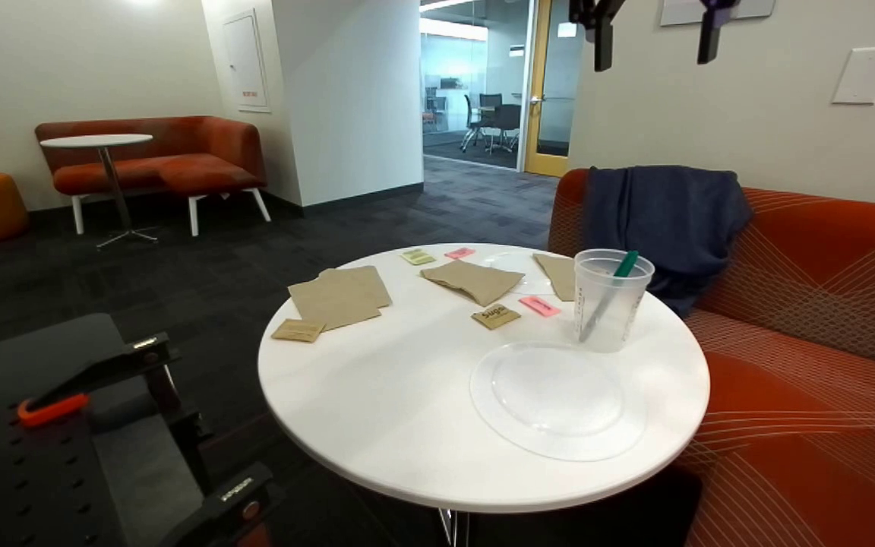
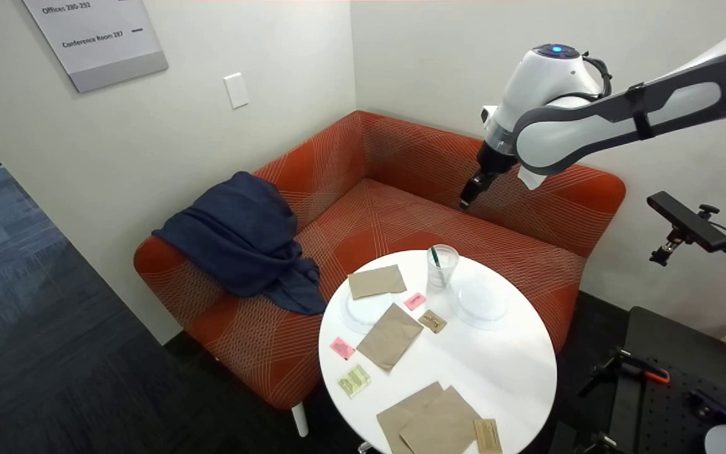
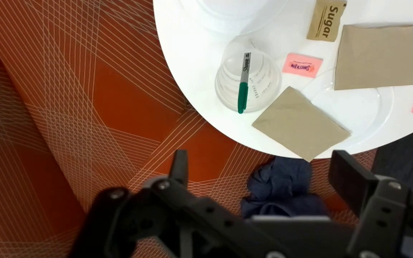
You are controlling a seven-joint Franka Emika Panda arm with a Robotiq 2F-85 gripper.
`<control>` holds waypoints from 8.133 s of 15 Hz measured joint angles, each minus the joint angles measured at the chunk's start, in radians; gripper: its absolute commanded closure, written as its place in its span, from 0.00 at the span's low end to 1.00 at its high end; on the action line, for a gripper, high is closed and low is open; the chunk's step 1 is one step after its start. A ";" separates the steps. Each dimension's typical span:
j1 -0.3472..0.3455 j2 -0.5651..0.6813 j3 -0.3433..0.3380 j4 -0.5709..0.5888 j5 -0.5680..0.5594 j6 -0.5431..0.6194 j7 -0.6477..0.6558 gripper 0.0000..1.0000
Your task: Take the pen out of the cup and put it on the table
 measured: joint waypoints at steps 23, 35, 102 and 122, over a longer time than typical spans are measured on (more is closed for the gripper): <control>-0.001 0.330 0.053 0.290 0.035 -0.116 0.119 0.00; 0.016 0.351 0.055 0.232 0.031 -0.023 0.126 0.03; -0.048 0.671 0.084 0.453 0.028 -0.009 0.102 0.96; 0.079 0.398 -0.014 0.117 -0.086 0.231 0.210 0.96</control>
